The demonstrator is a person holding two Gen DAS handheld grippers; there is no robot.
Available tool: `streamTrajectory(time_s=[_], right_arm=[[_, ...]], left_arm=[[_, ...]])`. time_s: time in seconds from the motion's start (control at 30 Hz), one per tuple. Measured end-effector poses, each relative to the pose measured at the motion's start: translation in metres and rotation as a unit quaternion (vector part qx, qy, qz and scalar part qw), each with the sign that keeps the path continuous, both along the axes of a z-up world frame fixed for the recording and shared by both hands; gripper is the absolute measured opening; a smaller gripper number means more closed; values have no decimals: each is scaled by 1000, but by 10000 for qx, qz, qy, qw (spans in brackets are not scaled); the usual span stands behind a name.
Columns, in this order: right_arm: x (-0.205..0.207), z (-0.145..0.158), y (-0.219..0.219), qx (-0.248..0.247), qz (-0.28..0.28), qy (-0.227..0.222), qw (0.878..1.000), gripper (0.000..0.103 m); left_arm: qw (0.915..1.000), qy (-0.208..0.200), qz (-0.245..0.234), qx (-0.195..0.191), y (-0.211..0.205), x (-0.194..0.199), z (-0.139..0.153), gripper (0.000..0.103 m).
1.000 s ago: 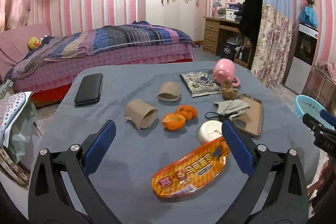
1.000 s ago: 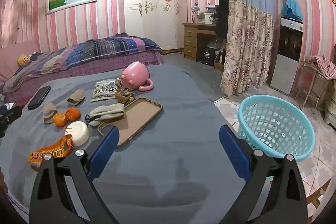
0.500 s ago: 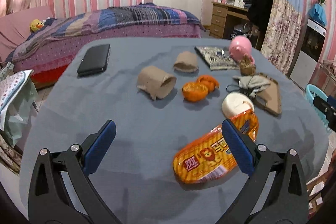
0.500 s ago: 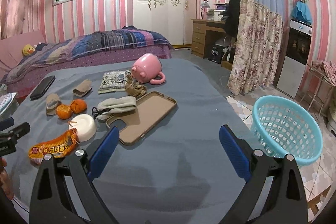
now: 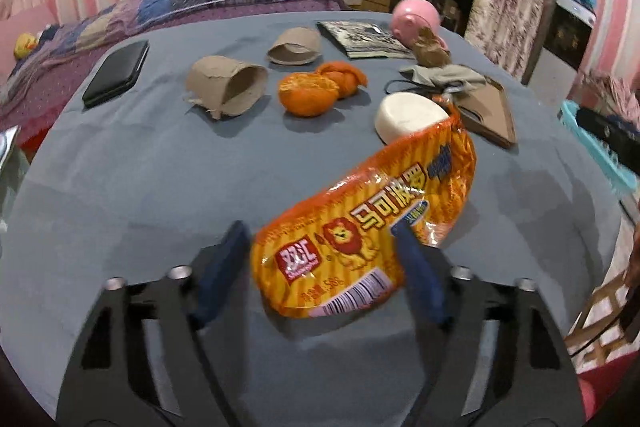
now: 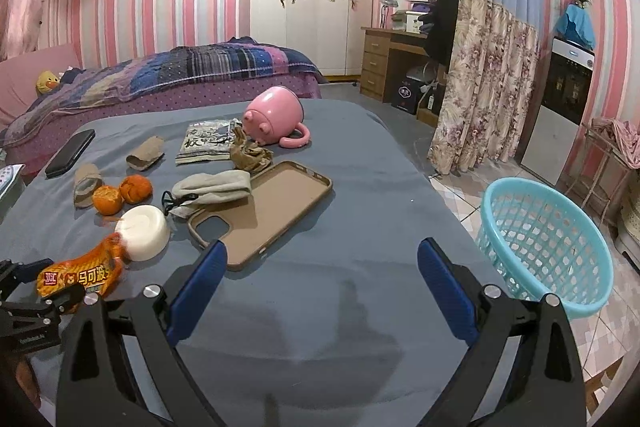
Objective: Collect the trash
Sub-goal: 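Grasp the orange snack wrapper with the left tool while the right tool grasps the white round lid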
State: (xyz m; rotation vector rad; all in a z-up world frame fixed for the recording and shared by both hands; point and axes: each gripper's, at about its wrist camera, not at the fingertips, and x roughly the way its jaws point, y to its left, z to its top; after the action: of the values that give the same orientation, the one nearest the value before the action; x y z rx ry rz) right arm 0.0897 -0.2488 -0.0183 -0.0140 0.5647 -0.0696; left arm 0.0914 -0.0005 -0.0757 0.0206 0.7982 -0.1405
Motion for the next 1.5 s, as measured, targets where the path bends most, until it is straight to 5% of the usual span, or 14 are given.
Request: streamTrajectory(time_s=[0.1,0.27,0.57,0.93,1.23,1.3,1.5], right_arm=[[2,-1,2,-16,-3,26,10000,94],[4,-3,9,16,66,84,9999,94],[23,-18,46,16,499,308,9983,94],[54,-38,109,455,1352,810,9865,92],[71,-50,138,126,1730,1217,9773,73],[73,-50,142,124,1873,1253,9742,60],[58,-42,139,77,2048,1089,9727,60]], left_arm=[[9996,-72,-217,172,-10,-4,1,36],[9991,-142,-337,225,-13,-8,7,22],[9971,-729,207,4,46,6,55,21],[9927,-731,964,-33,114,37,54,21],[9921,-698,1041,-57,121,42,46,21],[9922,-686,1037,-7,118,45,46,21],[9922,-703,1034,21,106,42,53,21]])
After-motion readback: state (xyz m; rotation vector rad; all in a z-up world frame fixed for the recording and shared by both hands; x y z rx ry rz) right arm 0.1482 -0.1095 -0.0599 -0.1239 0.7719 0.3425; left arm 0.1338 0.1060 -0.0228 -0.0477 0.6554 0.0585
